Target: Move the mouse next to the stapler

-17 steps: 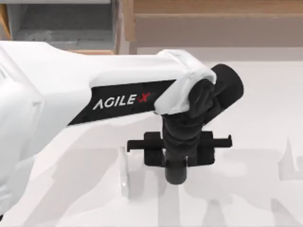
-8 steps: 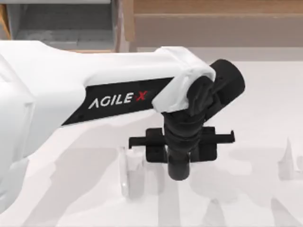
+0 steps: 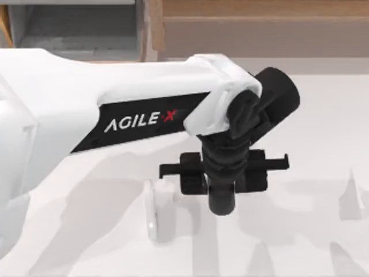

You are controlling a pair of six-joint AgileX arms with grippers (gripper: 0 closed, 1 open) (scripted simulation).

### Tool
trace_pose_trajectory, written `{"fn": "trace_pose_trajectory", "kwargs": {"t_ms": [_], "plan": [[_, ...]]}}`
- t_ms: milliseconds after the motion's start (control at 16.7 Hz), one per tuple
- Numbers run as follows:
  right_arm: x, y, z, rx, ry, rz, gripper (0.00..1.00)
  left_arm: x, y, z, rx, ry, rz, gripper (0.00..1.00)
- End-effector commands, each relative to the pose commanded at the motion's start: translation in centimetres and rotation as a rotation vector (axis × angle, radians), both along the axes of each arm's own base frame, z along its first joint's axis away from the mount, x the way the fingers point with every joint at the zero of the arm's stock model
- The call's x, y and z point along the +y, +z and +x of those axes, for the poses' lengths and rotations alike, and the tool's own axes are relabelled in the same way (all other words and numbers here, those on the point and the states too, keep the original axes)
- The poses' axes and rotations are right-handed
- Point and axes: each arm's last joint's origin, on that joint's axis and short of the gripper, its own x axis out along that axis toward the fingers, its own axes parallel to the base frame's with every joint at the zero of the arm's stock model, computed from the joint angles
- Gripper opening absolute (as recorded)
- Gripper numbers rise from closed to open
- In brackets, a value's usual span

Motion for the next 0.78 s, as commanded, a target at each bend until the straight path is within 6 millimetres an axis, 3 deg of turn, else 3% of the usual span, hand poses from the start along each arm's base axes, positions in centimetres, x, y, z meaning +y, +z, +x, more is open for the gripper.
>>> {"fn": "trace_pose_trajectory", "kwargs": {"t_ms": [420,660,780], "plan": [[0.0,0.0,0.0,0.0,0.0,0.0,1.0,0.2,-2.6,-0.2,0.048,-0.001,0.056,0.0],[0.0,0.0,0.0,0.0,0.0,0.0,1.0,0.2,-2.6,-0.3,0.049,-0.001,0.058,0.0],[0.0,0.0,0.0,0.0,0.0,0.0,1.0,0.2,-2.6,-0.3,0.049,-0.001,0.058,0.15]]}}
